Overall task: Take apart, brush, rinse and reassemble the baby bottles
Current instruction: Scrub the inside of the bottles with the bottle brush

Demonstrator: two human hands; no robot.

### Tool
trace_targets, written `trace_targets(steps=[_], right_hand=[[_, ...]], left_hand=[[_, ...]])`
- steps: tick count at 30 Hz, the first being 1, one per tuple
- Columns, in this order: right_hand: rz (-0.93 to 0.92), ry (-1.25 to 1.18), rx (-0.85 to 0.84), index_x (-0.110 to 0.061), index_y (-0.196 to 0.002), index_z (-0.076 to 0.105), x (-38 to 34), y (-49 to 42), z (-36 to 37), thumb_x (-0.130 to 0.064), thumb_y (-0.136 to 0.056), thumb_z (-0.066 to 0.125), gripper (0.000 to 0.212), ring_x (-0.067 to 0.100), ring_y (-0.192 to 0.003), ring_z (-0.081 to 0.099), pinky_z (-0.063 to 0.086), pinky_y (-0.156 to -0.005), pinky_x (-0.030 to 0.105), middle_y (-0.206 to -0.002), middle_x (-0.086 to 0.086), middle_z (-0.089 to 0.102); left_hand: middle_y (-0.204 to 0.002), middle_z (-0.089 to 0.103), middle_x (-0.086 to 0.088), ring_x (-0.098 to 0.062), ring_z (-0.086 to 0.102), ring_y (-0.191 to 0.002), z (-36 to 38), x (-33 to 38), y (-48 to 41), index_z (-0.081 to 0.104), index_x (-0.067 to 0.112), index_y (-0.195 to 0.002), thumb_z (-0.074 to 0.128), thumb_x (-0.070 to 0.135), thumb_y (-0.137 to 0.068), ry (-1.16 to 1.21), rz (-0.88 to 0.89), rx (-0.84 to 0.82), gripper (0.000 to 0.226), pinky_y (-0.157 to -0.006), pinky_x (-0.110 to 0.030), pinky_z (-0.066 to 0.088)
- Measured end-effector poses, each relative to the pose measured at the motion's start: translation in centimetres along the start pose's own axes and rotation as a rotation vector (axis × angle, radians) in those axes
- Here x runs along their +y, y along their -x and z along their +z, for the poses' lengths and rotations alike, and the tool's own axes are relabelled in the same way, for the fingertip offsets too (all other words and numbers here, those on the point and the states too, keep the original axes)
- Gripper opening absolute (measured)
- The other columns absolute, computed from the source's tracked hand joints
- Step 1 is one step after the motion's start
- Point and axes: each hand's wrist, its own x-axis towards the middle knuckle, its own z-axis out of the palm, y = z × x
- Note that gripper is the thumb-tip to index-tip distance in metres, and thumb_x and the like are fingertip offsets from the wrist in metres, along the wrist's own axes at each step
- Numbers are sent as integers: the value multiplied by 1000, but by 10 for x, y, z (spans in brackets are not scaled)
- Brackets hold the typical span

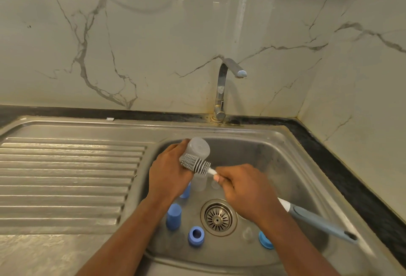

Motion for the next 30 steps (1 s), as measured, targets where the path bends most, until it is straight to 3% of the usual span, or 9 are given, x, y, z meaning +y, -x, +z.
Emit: trace_targets(steps=[5,8,12,15,19,21,23,26,30], right_hand=[[-26,-42,106,-24,-74,51,1,-4,5,-42,-95,42,29,16,-59,50,38,-53,35,-58,-9,48],[13,-119,163,-21,-71,49,6,-4,1,-41,-93,42,31,14,-55,50,41,-51,38,-55,-7,50],[111,-106,199,-26,-66,45,12,-7,1,-32,-98,50,33,14,-52,46,38,-52,36,-53,-5,48],[188,-88,247,-29,-66,45,17,-12,-4,-32,-100,49,34,11,-50,41,35,-53,33,-52,-6,43],[189,-165,209,-21,-75,59,21,-7,-8,-33,-99,50,29,16,-49,47,51,-50,42,-50,-7,43],[167,-168,199,-20,-78,62,20,-5,-11,-33,-98,50,27,15,-48,47,51,-50,42,-49,-7,43],[167,-146,203,-20,-76,61,21,-5,-13,-32,-98,51,27,15,-48,46,48,-50,39,-50,-6,44],[207,-158,207,-21,-71,59,24,-5,-12,-31,-98,52,29,18,-50,49,54,-52,43,-49,-6,42],[209,-144,192,-25,-64,52,26,-5,-12,-30,-98,53,34,12,-47,42,48,-49,35,-47,-7,41]], left_hand=[[-102,73,8,-13,68,-94,0,2,1,67,30,-115,76,31,-81,187,-35,2,35,-83,-36,55],[-102,70,19,2,65,-95,1,-5,0,67,32,-117,86,28,-75,341,-101,-17,46,-86,-29,56],[-105,68,22,1,64,-99,5,-5,1,63,40,-119,86,28,-74,391,-65,-35,53,-88,-25,54],[-104,67,30,7,62,-102,9,4,5,56,54,-116,87,24,-73,434,-43,-82,61,-85,-11,48],[-100,62,36,20,57,-96,9,5,4,51,58,-111,87,22,-73,444,-51,-58,64,-79,1,41],[-99,59,36,23,55,-93,9,3,3,53,51,-114,85,23,-76,441,-71,-49,57,-75,2,40],[-105,59,29,18,57,-95,10,1,2,53,41,-123,81,27,-81,450,-105,-78,53,-78,-2,43],[-128,55,10,-5,55,-110,15,-2,2,43,38,-135,74,34,-87,447,-131,-134,57,-93,-23,46],[-131,36,6,-12,48,-109,12,-1,2,33,31,-148,71,38,-89,379,-165,-206,71,-88,-22,40]])
